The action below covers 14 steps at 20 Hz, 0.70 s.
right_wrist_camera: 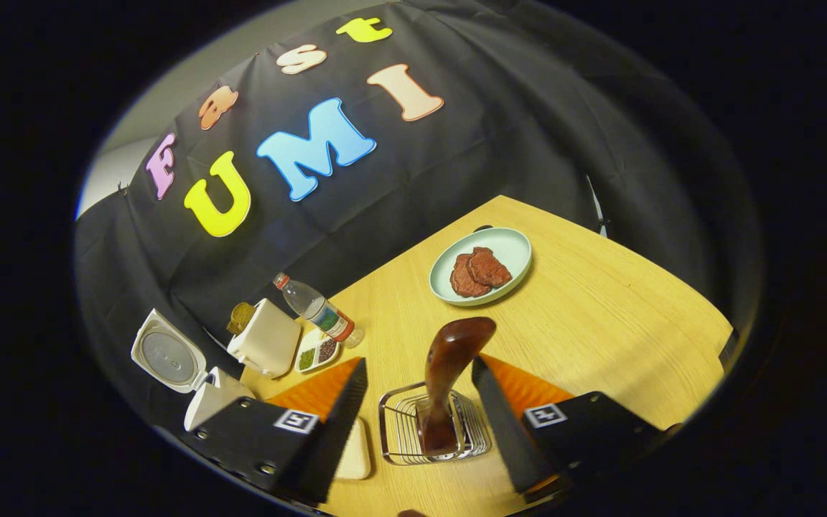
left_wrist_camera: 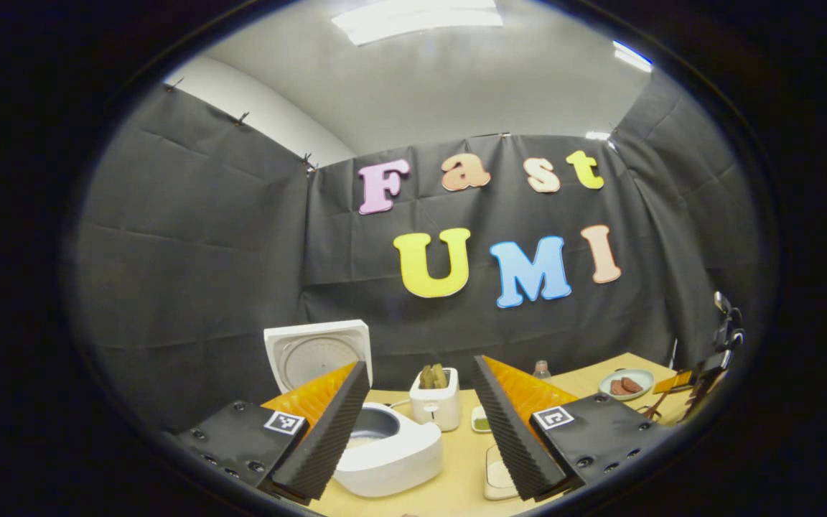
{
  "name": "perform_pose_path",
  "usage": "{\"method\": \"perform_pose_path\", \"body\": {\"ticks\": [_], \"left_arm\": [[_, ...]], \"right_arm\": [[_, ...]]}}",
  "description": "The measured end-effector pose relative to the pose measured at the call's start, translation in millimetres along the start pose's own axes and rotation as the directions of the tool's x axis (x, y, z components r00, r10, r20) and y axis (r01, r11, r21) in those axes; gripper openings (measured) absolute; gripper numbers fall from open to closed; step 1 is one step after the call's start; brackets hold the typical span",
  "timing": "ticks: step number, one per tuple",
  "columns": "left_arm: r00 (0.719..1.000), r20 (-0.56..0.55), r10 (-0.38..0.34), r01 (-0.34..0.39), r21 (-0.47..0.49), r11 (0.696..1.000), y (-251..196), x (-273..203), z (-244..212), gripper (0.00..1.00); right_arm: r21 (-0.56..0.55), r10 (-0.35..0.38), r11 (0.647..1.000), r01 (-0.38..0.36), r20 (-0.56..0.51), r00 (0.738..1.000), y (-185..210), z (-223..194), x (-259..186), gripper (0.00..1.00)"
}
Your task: Close the left gripper, press the button to open the rice cooker; take a wooden spoon from the chopstick holder with the right hand, scoop a spoonful of rice and pour it into the rice cooker, then put the wooden spoon back into the chopstick holder.
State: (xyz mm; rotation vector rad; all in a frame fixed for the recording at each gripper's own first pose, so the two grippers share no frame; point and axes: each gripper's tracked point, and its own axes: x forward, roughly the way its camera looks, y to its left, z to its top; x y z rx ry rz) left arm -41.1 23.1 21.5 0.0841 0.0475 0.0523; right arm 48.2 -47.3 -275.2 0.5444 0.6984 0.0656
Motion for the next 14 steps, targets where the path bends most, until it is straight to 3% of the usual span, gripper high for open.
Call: {"method": "perform_pose_path", "body": {"ticks": [1,6,7,10,14], "left_arm": [[1.000,0.003,-0.001,0.001,0.000,1.000,1,1,0,0.99],[1.000,0.009,0.021,-0.021,-0.012,1.000,13,13,-1,0.99],[1.000,0.006,0.027,-0.027,-0.012,1.000,17,17,-2,0.94],[0.999,-0.004,0.052,-0.052,-0.011,0.999,32,36,-7,1.00],[0.995,-0.022,0.094,-0.094,0.003,0.996,59,73,-11,0.95]], "right_arm": [[-0.029,-0.023,0.999,0.023,0.028,0.999,-5,8,-4,0.97],[-0.203,-0.075,0.973,0.112,0.184,0.980,-1,54,-43,0.97],[-0.239,-0.071,0.963,0.123,0.214,0.974,5,64,-53,0.97],[-0.318,-0.053,0.937,0.145,0.281,0.958,24,84,-80,0.98],[-0.374,-0.025,0.913,0.163,0.348,0.937,52,101,-110,0.97]]}}
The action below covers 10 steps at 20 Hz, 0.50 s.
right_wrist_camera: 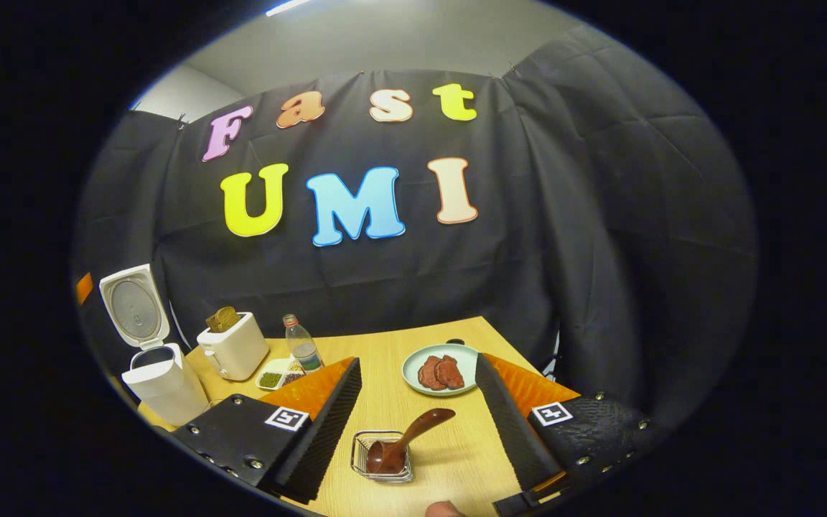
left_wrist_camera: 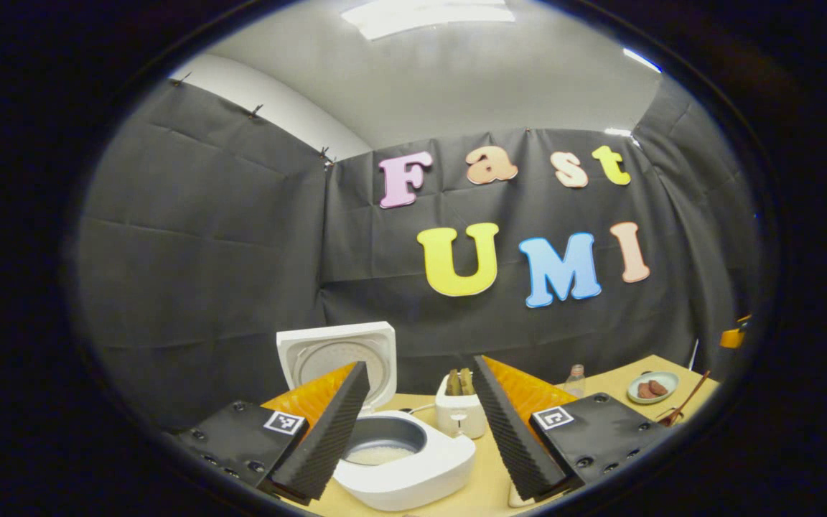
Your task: Close the left gripper, press the button to open the rice cooker; take a wooden spoon from the chopstick holder with the right hand, scoop a spoonful of rice and pour it into the rice cooker, then put the wooden spoon back into the chopstick holder.
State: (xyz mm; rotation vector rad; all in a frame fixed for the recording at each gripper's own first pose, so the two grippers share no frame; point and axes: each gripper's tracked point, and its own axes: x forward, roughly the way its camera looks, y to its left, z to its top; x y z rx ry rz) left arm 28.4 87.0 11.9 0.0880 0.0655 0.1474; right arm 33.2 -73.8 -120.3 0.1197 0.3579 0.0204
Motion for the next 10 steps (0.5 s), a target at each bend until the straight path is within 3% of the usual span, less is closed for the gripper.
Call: {"method": "perform_pose_path", "body": {"ticks": [3,5,6,8,9,10], "left_arm": [[0.999,0.015,0.040,-0.040,0.013,0.999,25,39,12,1.00],[0.997,0.040,0.066,-0.067,0.006,0.998,44,67,23,0.99],[0.995,0.052,0.085,-0.086,0.005,0.996,55,80,28,0.94],[0.990,0.074,0.123,-0.124,0.012,0.992,76,107,38,0.99],[0.987,0.085,0.136,-0.138,0.015,0.990,84,122,42,0.95],[0.985,0.091,0.146,-0.149,0.022,0.989,93,136,43,0.99]], "right_arm": [[-0.026,-0.001,1.000,0.003,0.053,0.999,13,18,-16,0.97],[-0.035,-0.014,0.999,0.017,0.076,0.997,18,25,-26,0.97],[-0.031,-0.020,0.999,0.022,0.085,0.996,21,27,-31,0.97],[-0.016,-0.054,0.998,0.056,0.126,0.991,20,35,-41,0.97],[-0.016,-0.071,0.997,0.074,0.141,0.987,19,37,-47,0.97],[-0.020,-0.088,0.996,0.092,0.149,0.985,19,36,-52,0.97]]}}
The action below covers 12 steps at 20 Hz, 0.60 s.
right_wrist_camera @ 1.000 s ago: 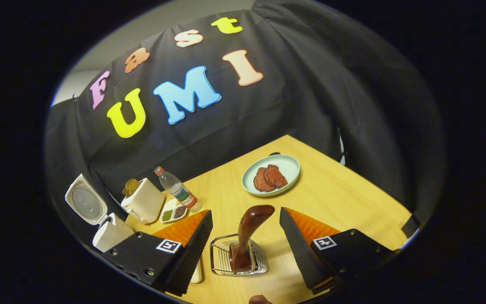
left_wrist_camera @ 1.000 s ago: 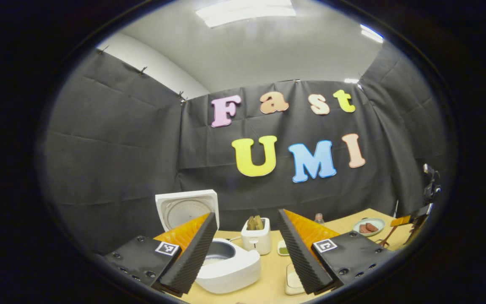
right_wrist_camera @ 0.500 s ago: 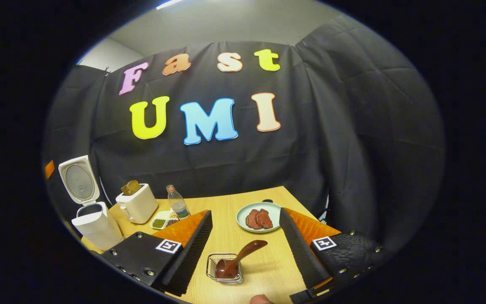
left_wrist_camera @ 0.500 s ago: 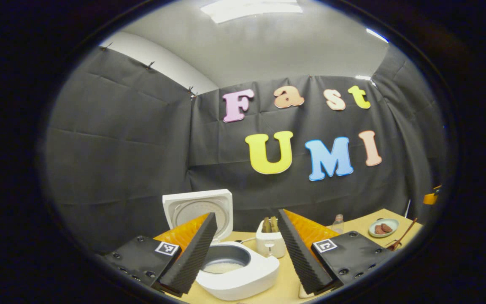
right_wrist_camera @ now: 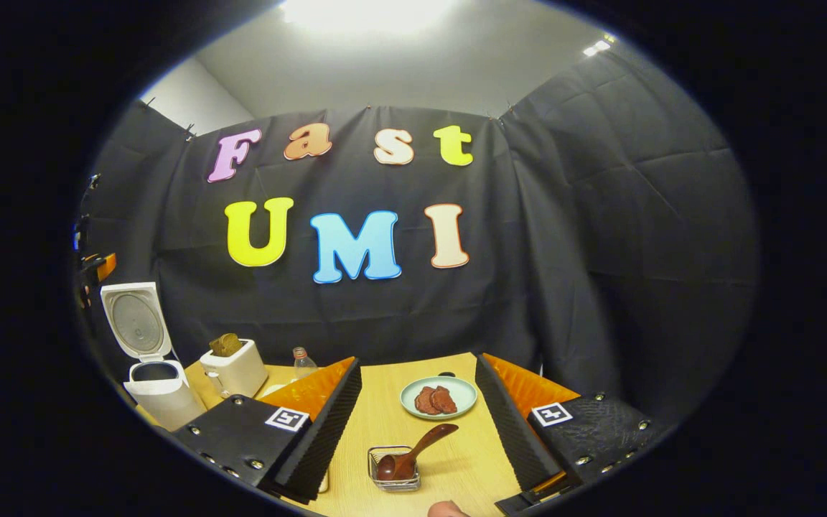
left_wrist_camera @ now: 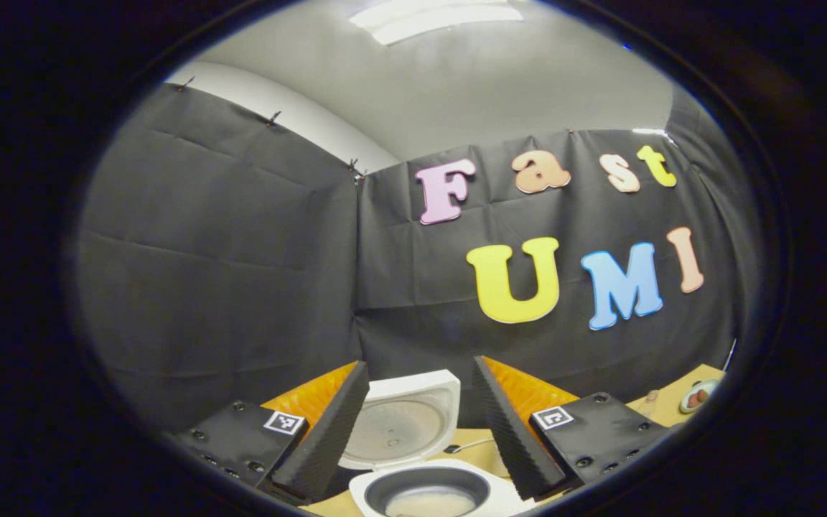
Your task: Close the left gripper, press the button to open the rice cooker; take a wooden spoon from the chopstick holder with the right hand, scoop a spoonful of rice and pour it into the rice cooker, then put the wooden spoon back into the chopstick holder.
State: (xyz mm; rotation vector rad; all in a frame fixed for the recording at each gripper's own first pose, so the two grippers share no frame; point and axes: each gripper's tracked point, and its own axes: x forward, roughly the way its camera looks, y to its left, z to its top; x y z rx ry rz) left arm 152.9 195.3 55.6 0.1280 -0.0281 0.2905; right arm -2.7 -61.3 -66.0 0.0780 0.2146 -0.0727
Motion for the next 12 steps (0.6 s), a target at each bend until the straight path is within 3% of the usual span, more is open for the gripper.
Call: {"method": "perform_pose_path", "body": {"ticks": [6,7,8,9,10,12], "left_arm": [[0.998,-0.027,0.048,-0.048,0.009,0.999,27,80,-21,0.99],[0.998,-0.041,0.052,-0.052,0.000,0.999,31,93,-26,0.94],[0.997,-0.057,0.058,-0.058,-0.009,0.998,34,105,-35,0.99],[0.995,-0.077,0.063,-0.064,-0.014,0.998,38,118,-45,0.94],[0.992,-0.105,0.066,-0.068,-0.012,0.998,41,132,-58,0.99],[0.981,-0.176,0.087,-0.087,0.007,0.996,49,152,-86,0.95]], "right_arm": [[0.010,-0.080,0.997,0.080,0.000,0.997,-3,-5,-19,0.97],[0.009,-0.093,0.996,0.093,-0.001,0.996,-3,-7,-22,0.97],[0.007,-0.104,0.995,0.104,-0.004,0.995,-3,-10,-24,0.97],[0.006,-0.114,0.993,0.114,-0.006,0.993,-3,-12,-27,0.97],[0.004,-0.122,0.993,0.122,-0.011,0.992,-2,-14,-29,0.97],[-0.005,-0.136,0.991,0.136,-0.023,0.990,-1,-20,-32,0.97]]}}
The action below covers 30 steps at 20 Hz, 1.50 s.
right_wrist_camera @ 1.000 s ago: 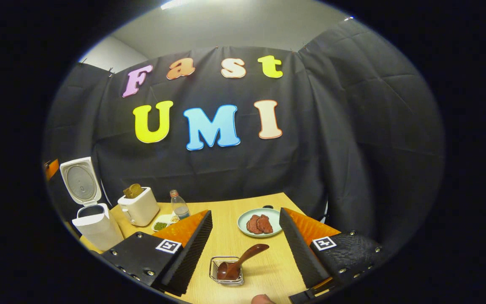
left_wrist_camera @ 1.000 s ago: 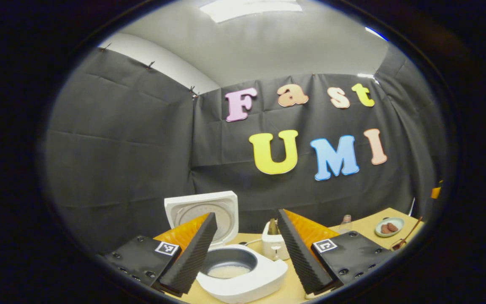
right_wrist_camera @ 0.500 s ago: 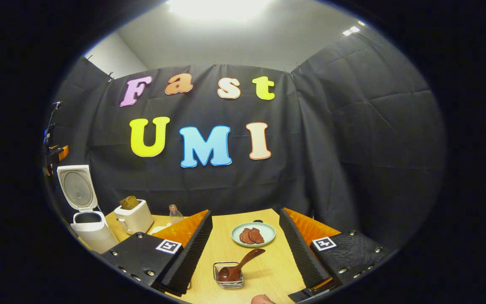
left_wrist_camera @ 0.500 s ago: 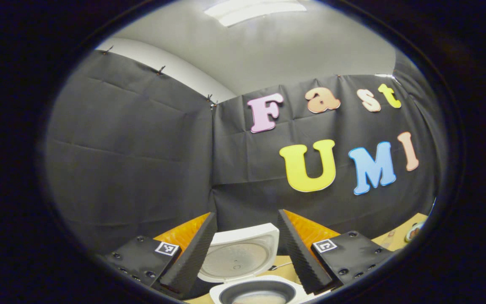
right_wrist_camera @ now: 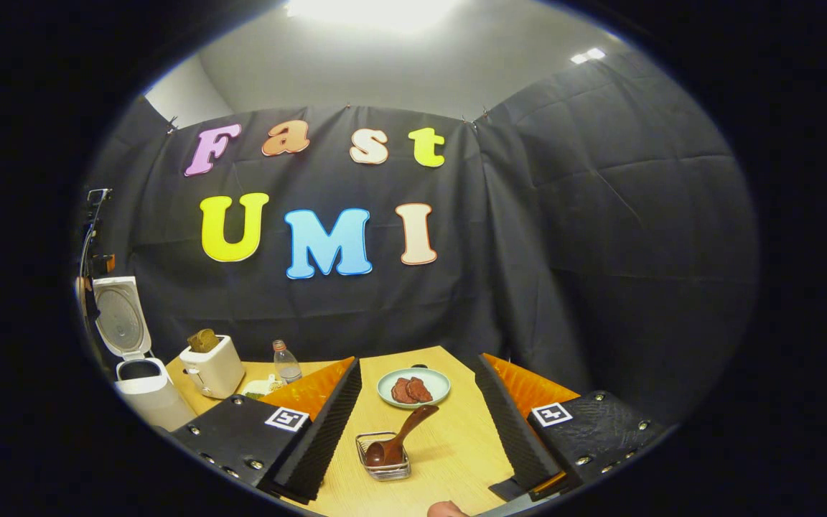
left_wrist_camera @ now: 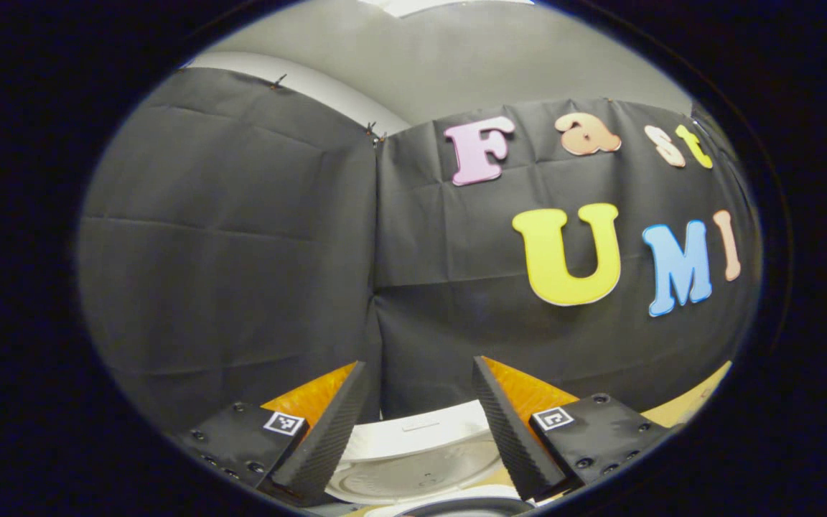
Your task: Close the left gripper, press the button to open the rice cooker; take a wooden spoon from the chopstick holder with the right hand, scoop a spoonful of rice and pour it into the rice cooker, then put the wooden spoon back into the chopstick holder.
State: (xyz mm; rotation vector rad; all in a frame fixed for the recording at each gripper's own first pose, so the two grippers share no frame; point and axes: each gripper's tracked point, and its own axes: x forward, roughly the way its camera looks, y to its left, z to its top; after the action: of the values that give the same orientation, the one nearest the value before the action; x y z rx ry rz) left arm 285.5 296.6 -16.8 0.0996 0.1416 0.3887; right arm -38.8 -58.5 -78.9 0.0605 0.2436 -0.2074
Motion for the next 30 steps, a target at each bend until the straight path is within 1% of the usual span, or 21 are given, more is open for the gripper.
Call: {"method": "perform_pose_path", "body": {"ticks": [1,2,3,4,5,7,8,9,11,15,16,17,25,26,27,30], "left_arm": [[0.999,-0.033,0.008,-0.008,-0.003,1.000,2,10,-10,0.95],[0.998,-0.061,0.011,-0.012,-0.020,1.000,0,20,-17,1.00],[0.996,-0.086,0.005,-0.009,-0.046,0.999,-1,27,-26,0.99],[0.996,-0.091,0.014,-0.019,-0.056,0.998,6,25,-29,0.94],[0.996,-0.088,0.009,-0.014,-0.054,0.998,6,27,-27,1.00],[0.995,-0.096,0.013,-0.017,-0.047,0.999,3,23,-26,0.98],[0.995,-0.102,0.011,-0.017,-0.056,0.998,2,23,-27,0.95],[0.994,-0.112,0.009,-0.016,-0.062,0.998,2,21,-27,0.98],[0.991,-0.132,-0.006,-0.004,-0.071,0.997,2,13,-24,0.98],[0.986,-0.161,-0.040,0.025,-0.096,0.995,-10,-21,-27,0.98],[0.985,-0.166,-0.044,0.029,-0.095,0.995,-15,-30,-30,1.00],[0.985,-0.169,-0.047,0.031,-0.098,0.995,-18,-38,-30,0.98],[0.970,-0.235,-0.054,0.027,-0.120,0.992,-47,-99,-59,0.98],[0.968,-0.245,-0.058,0.028,-0.124,0.992,-52,-105,-64,0.96],[0.965,-0.254,-0.060,0.029,-0.127,0.992,-55,-112,-68,0.98],[0.958,-0.281,-0.059,0.023,-0.131,0.991,-64,-132,-85,0.98]], "right_arm": [[-0.010,-0.009,1.000,0.009,-0.006,1.000,-1,-2,-2,0.97],[-0.027,-0.024,0.999,0.024,-0.008,1.000,-4,-4,-3,0.97],[-0.039,-0.034,0.999,0.033,-0.006,0.999,-5,-4,-4,0.97],[-0.045,-0.033,0.998,0.033,-0.002,0.999,-4,-2,-6,0.97],[-0.047,-0.031,0.998,0.031,0.000,1.000,-3,-1,-7,0.97],[-0.051,-0.031,0.998,0.031,0.003,1.000,-6,0,-7,0.97],[-0.050,-0.031,0.998,0.032,0.006,0.999,-8,2,-6,0.97],[-0.048,-0.028,0.998,0.028,0.008,1.000,-10,3,-5,0.97],[-0.043,-0.016,0.999,0.016,0.006,1.000,-12,3,-1,0.97],[-0.041,0.028,0.999,-0.028,-0.002,1.000,-13,5,9,0.97],[-0.046,0.040,0.998,-0.040,-0.002,0.999,-14,6,13,0.97],[-0.052,0.051,0.997,-0.051,-0.002,0.999,-15,7,15,0.97],[-0.067,0.132,0.989,-0.131,0.000,0.991,-27,14,36,0.97],[-0.067,0.140,0.988,-0.140,-0.003,0.990,-31,13,38,0.97],[-0.064,0.149,0.987,-0.149,-0.007,0.989,-33,14,40,0.97],[-0.058,0.167,0.984,-0.167,-0.016,0.986,-40,12,46,0.97]]}}
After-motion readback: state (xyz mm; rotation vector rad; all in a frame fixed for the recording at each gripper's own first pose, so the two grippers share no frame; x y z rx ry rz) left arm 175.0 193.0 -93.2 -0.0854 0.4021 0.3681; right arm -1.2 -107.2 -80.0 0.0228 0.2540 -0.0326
